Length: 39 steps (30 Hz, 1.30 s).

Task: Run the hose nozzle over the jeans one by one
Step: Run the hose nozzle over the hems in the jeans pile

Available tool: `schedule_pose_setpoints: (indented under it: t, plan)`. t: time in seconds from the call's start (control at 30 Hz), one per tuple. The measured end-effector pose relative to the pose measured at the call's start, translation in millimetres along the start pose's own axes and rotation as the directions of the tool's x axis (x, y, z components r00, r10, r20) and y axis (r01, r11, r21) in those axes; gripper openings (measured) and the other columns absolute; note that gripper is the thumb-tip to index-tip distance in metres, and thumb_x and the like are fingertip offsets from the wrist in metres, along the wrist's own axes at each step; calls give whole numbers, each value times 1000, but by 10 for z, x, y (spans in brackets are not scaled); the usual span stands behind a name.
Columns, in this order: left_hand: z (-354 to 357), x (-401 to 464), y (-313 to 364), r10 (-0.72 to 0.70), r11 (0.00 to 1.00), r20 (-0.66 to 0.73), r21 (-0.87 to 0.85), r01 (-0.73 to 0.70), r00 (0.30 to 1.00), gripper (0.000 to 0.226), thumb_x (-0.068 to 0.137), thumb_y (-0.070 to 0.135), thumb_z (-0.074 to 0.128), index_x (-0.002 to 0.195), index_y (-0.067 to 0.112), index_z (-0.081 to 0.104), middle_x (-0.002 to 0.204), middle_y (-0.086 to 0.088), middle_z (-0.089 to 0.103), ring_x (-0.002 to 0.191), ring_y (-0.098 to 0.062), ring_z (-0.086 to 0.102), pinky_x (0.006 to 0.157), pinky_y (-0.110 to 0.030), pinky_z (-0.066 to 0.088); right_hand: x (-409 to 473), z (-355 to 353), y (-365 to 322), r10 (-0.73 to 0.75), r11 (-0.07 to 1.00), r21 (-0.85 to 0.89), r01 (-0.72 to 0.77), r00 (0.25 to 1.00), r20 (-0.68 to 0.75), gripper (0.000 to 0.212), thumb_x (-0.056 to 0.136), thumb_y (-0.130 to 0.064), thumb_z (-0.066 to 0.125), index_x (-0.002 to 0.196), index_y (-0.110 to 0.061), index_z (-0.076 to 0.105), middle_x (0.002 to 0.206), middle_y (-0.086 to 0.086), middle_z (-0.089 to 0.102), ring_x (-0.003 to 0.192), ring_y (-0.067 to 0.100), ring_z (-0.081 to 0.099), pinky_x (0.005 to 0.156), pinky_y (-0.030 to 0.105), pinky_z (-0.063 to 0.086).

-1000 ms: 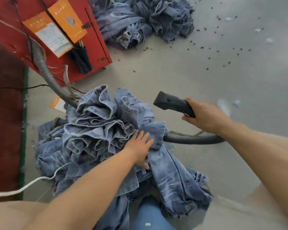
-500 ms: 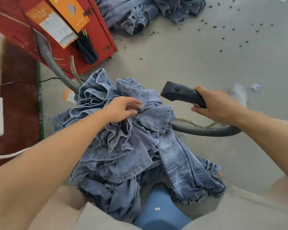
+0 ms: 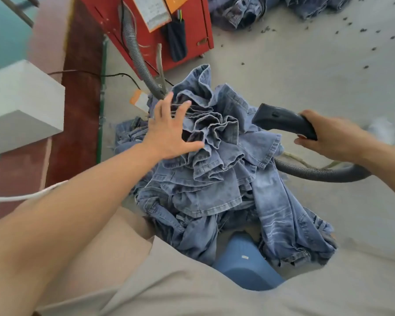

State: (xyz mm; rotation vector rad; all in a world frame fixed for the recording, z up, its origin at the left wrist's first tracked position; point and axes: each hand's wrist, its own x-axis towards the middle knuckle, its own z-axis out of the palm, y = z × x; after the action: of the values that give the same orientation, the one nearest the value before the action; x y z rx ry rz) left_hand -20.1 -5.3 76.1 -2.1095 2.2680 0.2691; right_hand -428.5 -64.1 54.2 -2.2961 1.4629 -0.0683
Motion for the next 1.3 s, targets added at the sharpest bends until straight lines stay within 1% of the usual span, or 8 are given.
schedule_pose_setpoints:
  t: [0.17,0.27,0.47,0.77,0.9,1.13,1.2,1.3]
  plan:
    - [631,-403,334,252,810,326,444,-383,911,137,58,93,64,157,48,-19,162,-9,-41,144,-56,-34,95,-95,10,6,91,-176,-50,998,-26,51,998,45,41,94,-40,72,119,-34,40,75,-4,53,60,21,49,60,36,39]
    - [791,-313,290,262,811,288,451,-372,921,93,94,39,68,161,49,3,163,-3,-40,149,-61,-12,97,-83,35,-21,118,-234,-69,996,-50,71,996,53,41,94,-40,71,119,-34,39,76,-4,54,64,26,52,62,39,43]
    - [269,372,-55,65,951,-7,-302,-64,998,39,92,16,66,128,30,61,140,-6,57,115,-37,61,85,-40,50,-29,79,-349,-65,997,-28,67,996,67,41,95,-41,69,123,-34,39,86,-1,60,73,28,53,68,41,48]
    - [173,239,-591,-501,142,351,-869,474,792,28,93,12,63,121,10,70,108,-16,75,100,-34,72,79,-43,61,27,-64,-341,16,997,76,-15,1000,-14,35,94,-33,70,122,-26,49,85,1,65,72,29,58,66,39,45]
    - [147,209,-556,-439,-18,446,-872,489,780,21,96,7,61,115,9,71,86,-13,78,76,-27,76,56,-32,59,48,-32,-305,29,999,46,-29,1000,12,35,93,-32,70,122,-28,50,87,-1,68,74,29,63,68,39,47]
    - [146,230,-586,-407,-178,514,-855,486,755,31,95,-6,53,120,4,68,103,-25,75,87,-36,76,69,-47,63,96,43,-287,-21,998,61,19,999,36,32,92,-34,70,109,-41,44,72,-16,61,62,4,56,55,25,37]
    - [149,260,-603,-389,-84,502,-854,513,772,38,92,-10,56,126,5,65,118,-28,71,103,-44,71,88,-59,59,105,51,-287,-34,998,61,32,999,42,33,90,-33,71,108,-41,44,69,-17,58,60,2,54,54,21,36]
    - [111,333,-452,-505,757,180,-377,533,844,49,88,-4,58,132,18,59,149,-24,48,139,-50,41,112,-72,33,83,72,-262,-50,999,17,49,991,125,32,89,-30,71,107,-39,46,68,-14,59,61,5,55,60,31,46]
